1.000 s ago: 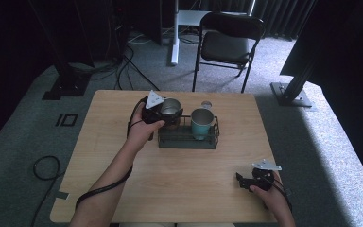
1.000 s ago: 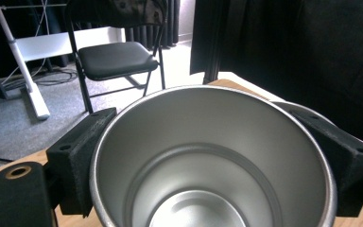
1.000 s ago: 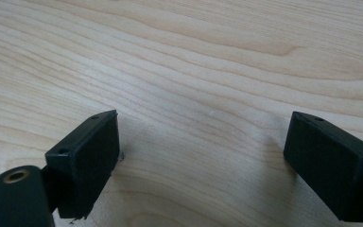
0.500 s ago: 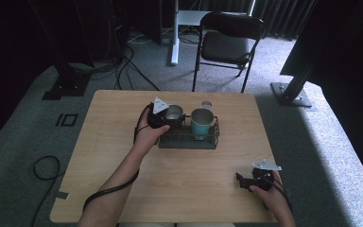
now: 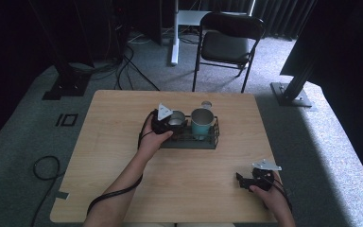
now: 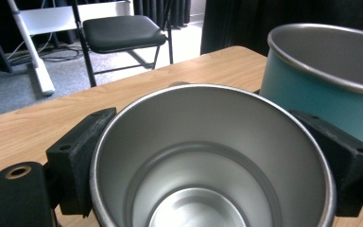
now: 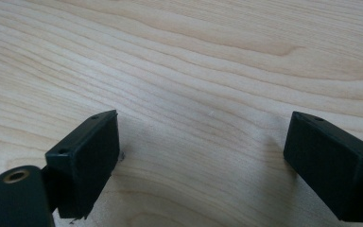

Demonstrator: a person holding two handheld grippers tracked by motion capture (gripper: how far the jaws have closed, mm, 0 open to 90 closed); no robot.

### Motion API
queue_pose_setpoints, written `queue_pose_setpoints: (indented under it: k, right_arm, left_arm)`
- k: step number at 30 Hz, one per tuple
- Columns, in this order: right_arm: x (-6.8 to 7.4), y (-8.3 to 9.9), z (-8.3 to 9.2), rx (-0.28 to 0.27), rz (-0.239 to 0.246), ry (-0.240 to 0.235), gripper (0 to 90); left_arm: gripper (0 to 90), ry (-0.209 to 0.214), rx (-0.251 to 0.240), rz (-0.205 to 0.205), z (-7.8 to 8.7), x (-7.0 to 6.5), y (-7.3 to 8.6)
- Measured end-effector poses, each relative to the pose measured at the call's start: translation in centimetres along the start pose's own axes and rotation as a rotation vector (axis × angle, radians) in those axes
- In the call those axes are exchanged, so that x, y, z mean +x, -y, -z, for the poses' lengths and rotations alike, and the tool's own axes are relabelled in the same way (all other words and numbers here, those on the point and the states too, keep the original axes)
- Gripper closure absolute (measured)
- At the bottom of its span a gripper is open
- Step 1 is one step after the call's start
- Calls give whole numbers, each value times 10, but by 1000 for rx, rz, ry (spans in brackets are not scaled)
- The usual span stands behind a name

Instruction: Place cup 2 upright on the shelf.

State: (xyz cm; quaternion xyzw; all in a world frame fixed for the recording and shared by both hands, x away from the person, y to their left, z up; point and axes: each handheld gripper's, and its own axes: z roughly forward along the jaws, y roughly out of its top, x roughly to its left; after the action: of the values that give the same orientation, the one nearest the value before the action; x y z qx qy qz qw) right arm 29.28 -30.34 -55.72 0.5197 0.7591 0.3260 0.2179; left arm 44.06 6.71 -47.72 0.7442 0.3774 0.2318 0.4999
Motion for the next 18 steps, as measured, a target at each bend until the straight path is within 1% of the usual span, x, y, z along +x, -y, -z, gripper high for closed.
queue_pose_setpoints:
  k: [2, 6, 8, 13, 18]
  right_arm:
    - [0, 0, 0, 0, 0, 0, 110]
    - [0, 0, 0, 0, 0, 0, 110]
    - [0, 0, 0, 0, 0, 0, 110]
    - [0, 0, 0, 0, 0, 0, 110]
    - [0, 0, 0, 0, 0, 0, 110]
  left_arm:
    - [139, 2, 2, -9, -2, 0, 2]
    - [139, -3, 11, -8, -4, 0, 4]
    - [138, -10, 21, -23, -5, 0, 5]
    - [138, -18, 17, -41, -7, -3, 6]
    - [137, -26, 11, -44, -6, -5, 8]
